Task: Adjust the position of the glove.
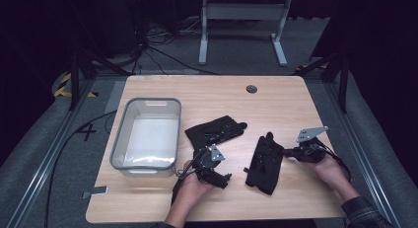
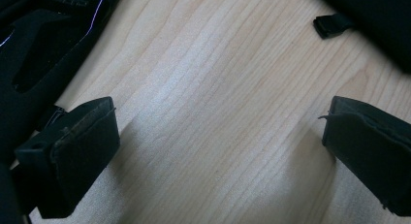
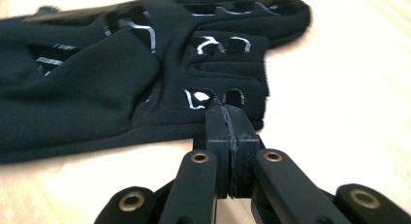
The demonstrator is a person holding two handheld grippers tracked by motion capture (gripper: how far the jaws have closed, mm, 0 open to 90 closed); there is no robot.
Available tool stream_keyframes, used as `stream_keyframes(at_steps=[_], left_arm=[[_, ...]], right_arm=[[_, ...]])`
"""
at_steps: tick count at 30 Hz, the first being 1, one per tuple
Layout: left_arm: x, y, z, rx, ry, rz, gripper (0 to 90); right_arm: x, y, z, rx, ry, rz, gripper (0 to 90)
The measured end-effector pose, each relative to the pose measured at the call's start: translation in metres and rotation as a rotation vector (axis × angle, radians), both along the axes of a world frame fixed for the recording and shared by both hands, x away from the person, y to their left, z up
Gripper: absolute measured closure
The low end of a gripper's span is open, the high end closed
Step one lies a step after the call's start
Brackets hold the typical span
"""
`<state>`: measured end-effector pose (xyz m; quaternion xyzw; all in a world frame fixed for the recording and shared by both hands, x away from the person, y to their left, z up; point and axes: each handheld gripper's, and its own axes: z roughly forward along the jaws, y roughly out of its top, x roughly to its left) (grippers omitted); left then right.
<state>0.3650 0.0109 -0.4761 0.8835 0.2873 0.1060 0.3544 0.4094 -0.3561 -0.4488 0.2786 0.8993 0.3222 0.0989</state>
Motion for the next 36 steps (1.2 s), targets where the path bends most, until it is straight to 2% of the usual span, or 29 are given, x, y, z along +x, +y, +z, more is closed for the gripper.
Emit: stream_keyframes(at_steps=[11, 16, 19, 22, 23, 25, 26, 28, 30, 31, 32, 36], left_arm=[[0.0, 0.0, 0.0, 0.001, -0.001, 0.0, 0.1], [0.0, 0.0, 0.0, 0.001, -0.002, 0.0, 0.1], [0.0, 0.0, 0.0, 0.001, 0.0, -0.002, 0.0], [0.0, 0.0, 0.0, 0.001, -0.001, -0.002, 0.0], [0.0, 0.0, 0.0, 0.001, -0.001, -0.002, 0.0], [0.0, 0.0, 0.0, 0.002, -0.001, -0.002, 0.0], [0.0, 0.0, 0.0, 0.001, -0.001, -0.002, 0.0], [0.0, 0.0, 0.0, 0.001, 0.0, -0.002, 0.0], [0.0, 0.0, 0.0, 0.001, 0.001, -0.001, 0.3], [0.0, 0.0, 0.0, 0.001, 0.0, 0.0, 0.3], [0.0, -0.001, 0.0, 0.001, 0.002, 0.001, 0.4], [0.0, 0.001, 0.005, 0.005, 0.008, 0.003, 10.0]], right_arm=[[0.025, 0.022, -0.003, 0.018, -0.034, 0.025, 90.0], [0.021, 0.021, 0.001, 0.041, -0.049, 0.028, 88.7], [0.013, 0.013, 0.003, 0.063, -0.056, 0.008, 73.5], [0.0, 0.003, 0.001, 0.049, -0.073, -0.016, 56.6], [0.0, 0.003, 0.001, 0.049, -0.073, -0.016, 56.6], [-0.011, -0.004, -0.001, 0.027, -0.092, -0.044, 50.2], [-0.02, -0.01, -0.001, 0.032, -0.097, -0.064, 43.5], [-0.029, -0.017, -0.001, 0.047, -0.123, -0.09, 37.3], [-0.029, -0.017, -0.001, 0.047, -0.123, -0.09, 37.3], [-0.038, -0.025, -0.002, 0.07, -0.135, -0.116, 26.7], [-0.041, -0.027, -0.003, 0.071, -0.138, -0.127, 23.0], [-0.048, -0.038, -0.007, 0.084, -0.136, -0.171, 15.7]])
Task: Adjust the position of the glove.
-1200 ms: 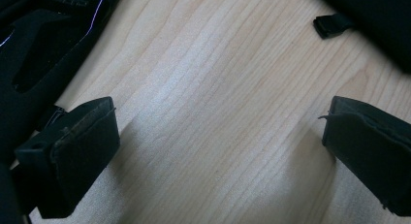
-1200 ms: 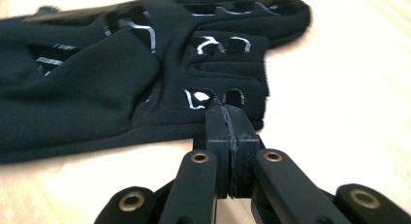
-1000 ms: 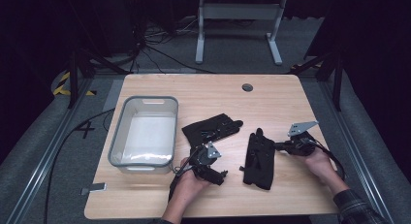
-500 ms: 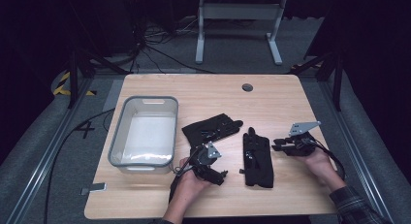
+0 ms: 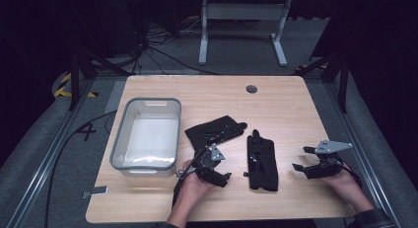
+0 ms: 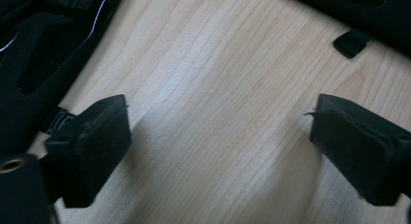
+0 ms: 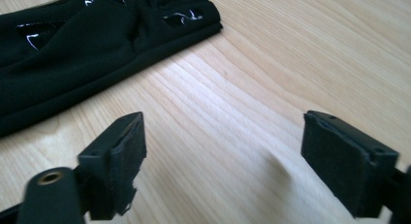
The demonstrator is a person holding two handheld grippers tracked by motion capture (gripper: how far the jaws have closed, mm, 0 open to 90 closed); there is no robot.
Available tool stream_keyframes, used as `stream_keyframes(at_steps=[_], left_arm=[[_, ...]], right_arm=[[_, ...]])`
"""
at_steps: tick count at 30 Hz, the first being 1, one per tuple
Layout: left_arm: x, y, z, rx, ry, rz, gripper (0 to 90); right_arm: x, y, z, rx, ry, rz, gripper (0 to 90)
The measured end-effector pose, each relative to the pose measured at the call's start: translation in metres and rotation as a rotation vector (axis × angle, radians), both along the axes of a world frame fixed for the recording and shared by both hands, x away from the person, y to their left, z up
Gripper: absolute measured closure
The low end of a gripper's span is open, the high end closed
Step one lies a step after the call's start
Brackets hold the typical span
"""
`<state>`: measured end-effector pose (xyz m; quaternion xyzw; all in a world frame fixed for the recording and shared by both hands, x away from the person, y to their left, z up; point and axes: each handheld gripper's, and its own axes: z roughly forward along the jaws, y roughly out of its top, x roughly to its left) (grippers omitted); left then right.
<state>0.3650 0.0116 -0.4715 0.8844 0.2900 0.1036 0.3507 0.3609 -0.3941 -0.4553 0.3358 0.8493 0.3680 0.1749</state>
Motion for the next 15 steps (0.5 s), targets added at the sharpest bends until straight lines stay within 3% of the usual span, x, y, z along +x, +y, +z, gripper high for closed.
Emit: stream_keyframes(at_steps=[6, 9, 10, 15], left_arm=[[0.003, 0.001, 0.006, 0.011, 0.021, 0.011, 20.5], [0.005, 0.0, 0.012, -0.012, 0.038, 0.013, 35.8], [0.005, 0.0, 0.015, -0.014, 0.041, 0.011, 35.8], [0.015, -0.004, 0.029, -0.025, 0.04, 0.026, 65.0]], right_arm=[[-0.008, -0.012, -0.004, -0.007, -0.027, -0.06, 14.5], [-0.009, -0.018, -0.007, 0.01, -0.017, -0.085, 11.6], [-0.009, -0.018, -0.007, 0.01, -0.017, -0.085, 11.6], [-0.006, -0.016, -0.011, -0.012, 0.009, -0.085, 9.6]])
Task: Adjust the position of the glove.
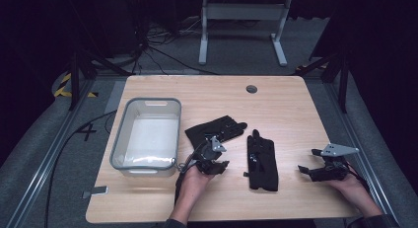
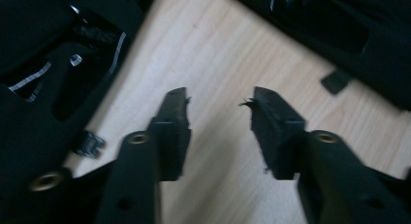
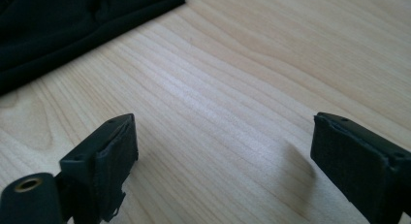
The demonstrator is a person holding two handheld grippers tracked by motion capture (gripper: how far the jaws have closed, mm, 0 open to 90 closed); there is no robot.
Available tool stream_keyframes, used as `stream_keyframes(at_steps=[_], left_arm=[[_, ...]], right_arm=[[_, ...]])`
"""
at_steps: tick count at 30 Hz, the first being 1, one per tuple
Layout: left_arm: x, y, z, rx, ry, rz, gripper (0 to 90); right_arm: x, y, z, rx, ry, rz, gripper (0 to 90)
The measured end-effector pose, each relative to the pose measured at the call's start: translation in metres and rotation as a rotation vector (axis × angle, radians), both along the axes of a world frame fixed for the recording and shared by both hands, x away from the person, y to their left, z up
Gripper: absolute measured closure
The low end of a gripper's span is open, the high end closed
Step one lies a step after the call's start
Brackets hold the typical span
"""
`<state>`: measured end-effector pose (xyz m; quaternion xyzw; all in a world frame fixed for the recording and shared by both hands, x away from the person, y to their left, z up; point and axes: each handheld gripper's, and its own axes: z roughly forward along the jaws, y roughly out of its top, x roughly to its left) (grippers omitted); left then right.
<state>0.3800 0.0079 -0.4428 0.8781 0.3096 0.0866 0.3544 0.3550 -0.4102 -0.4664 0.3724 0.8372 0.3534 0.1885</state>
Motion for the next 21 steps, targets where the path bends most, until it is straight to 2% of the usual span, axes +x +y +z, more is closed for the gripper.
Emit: stream_keyframes(at_steps=[2, 3, 4, 5, 7, 11, 12, 14, 15, 16, 21], left_arm=[[0.005, 0.0, 0.004, -0.002, -0.002, 0.018, 76.1], [0.01, 0.0, 0.008, -0.007, 0.0, 0.029, 86.8], [0.01, 0.0, 0.008, -0.007, 0.0, 0.029, 89.7], [0.015, -0.001, 0.012, -0.004, -0.005, 0.051, 89.8], [0.019, -0.001, 0.015, -0.002, -0.004, 0.062, 89.9], [0.035, -0.003, 0.019, 0.022, -0.027, 0.117, 89.9], [0.041, -0.004, 0.019, 0.043, -0.033, 0.136, 89.9], [0.045, -0.004, 0.018, 0.05, -0.034, 0.147, 89.9], [0.052, -0.005, 0.014, 0.081, -0.03, 0.165, 89.9], [0.054, -0.006, 0.012, 0.093, -0.025, 0.172, 89.9], [0.062, -0.006, 0.001, 0.131, -0.008, 0.19, 89.9]], right_arm=[[0.001, 0.0, 0.0, 0.002, 0.006, 0.0, 9.0], [0.002, -0.001, -0.001, 0.009, 0.022, 0.005, 8.0], [0.002, -0.001, -0.001, 0.009, 0.022, 0.005, 8.0], [0.003, -0.001, -0.001, 0.013, 0.035, 0.007, 6.6], [0.003, -0.001, -0.001, 0.01, 0.036, 0.01, 6.0], [0.003, 0.0, -0.001, 0.007, 0.036, 0.013, 5.5], [0.003, 0.0, -0.001, 0.007, 0.036, 0.012, 5.4], [0.003, 0.0, -0.001, 0.007, 0.036, 0.012, 5.3], [0.003, 0.0, -0.001, 0.007, 0.037, 0.011, 5.2], [0.003, 0.0, -0.001, 0.007, 0.037, 0.011, 5.1], [0.003, 0.0, -0.001, 0.006, 0.038, 0.011, 4.7]])
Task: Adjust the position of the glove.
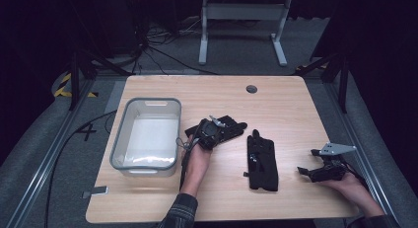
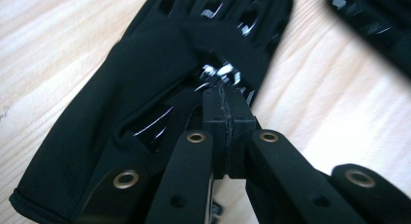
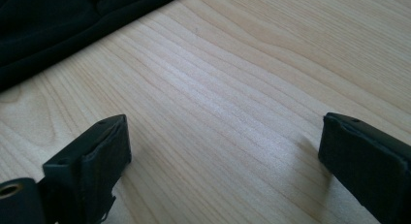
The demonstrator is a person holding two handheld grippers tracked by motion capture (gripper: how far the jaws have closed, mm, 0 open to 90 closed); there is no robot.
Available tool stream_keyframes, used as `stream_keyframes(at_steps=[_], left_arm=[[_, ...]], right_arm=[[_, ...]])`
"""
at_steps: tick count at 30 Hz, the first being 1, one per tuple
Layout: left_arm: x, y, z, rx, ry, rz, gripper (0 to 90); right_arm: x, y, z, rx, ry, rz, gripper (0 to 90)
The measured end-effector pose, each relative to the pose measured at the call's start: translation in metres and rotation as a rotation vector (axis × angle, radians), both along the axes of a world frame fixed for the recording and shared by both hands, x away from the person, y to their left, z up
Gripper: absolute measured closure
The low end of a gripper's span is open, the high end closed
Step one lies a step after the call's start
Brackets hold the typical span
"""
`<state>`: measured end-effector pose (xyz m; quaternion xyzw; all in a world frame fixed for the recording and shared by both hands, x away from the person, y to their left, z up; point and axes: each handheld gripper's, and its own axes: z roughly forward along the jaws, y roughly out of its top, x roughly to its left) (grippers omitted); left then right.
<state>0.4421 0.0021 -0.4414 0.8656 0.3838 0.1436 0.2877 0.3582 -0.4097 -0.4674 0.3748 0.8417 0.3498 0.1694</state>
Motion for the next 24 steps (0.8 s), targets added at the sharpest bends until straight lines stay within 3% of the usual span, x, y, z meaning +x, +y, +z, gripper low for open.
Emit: stream_keyframes(at_steps=[2, 7, 16, 24], left_arm=[[0.002, 0.001, -0.007, 0.002, 0.023, -0.001, 89.9], [0.002, 0.002, -0.007, -0.022, 0.038, -0.005, 89.9], [-0.008, -0.015, -0.008, -0.086, 0.088, -0.093, 89.9], [-0.014, -0.029, -0.009, -0.125, 0.109, -0.14, 89.9]], right_arm=[[0.001, 0.0, 0.0, -0.001, 0.001, 0.005, 4.2], [0.001, 0.001, 0.0, -0.001, 0.0, 0.007, 4.0], [0.001, 0.001, 0.0, -0.003, 0.001, 0.009, 3.8], [0.002, 0.001, 0.0, -0.003, 0.001, 0.009, 3.7]])
